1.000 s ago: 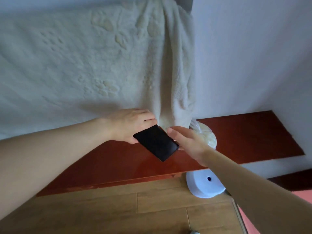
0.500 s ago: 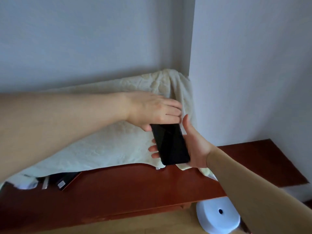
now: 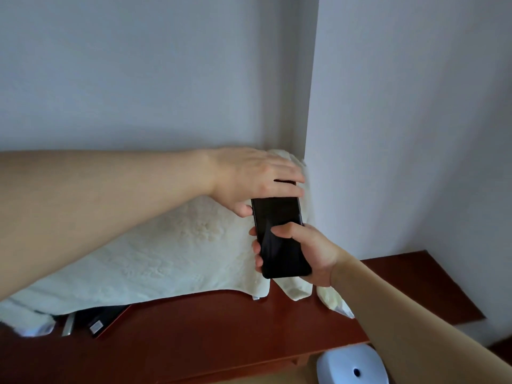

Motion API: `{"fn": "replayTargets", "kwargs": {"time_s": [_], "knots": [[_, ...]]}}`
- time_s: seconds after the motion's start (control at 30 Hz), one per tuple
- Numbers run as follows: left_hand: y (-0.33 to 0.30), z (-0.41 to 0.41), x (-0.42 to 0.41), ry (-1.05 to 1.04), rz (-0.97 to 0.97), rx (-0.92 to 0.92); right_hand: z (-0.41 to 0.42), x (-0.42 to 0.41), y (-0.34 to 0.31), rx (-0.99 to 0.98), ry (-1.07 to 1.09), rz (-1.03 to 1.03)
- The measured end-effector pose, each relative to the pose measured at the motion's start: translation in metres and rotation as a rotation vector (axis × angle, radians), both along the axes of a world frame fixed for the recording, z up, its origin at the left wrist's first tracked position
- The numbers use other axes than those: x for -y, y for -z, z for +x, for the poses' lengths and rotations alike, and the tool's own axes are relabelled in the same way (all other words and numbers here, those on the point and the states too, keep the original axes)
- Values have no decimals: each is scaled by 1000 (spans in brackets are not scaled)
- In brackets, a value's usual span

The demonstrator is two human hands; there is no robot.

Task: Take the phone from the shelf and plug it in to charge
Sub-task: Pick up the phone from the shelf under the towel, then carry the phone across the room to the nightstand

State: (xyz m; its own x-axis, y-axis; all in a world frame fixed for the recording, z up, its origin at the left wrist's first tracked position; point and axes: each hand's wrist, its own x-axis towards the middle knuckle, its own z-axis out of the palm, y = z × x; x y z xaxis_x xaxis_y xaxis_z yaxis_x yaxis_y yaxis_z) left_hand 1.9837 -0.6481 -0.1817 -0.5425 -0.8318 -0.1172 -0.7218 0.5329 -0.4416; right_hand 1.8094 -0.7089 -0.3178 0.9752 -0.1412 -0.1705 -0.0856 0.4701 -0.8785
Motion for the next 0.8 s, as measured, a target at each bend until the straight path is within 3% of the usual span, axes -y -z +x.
{"fn": "replayTargets", "kwargs": {"time_s": [0.2,0.43,0.63,0.8], "knots": [[-23,14,-16,-229,-58,-96,-2,-6,-23,37,5,74],[-17,31,-50,-547,-317,-706,-5,-8,-49,170,9,281],[1,14,-73,-664,-611,-1195,-5,1,-69,259,-75,324],[2,-6,-89,-674,-702,-1577,1,15,-90,338,-201,381]]}}
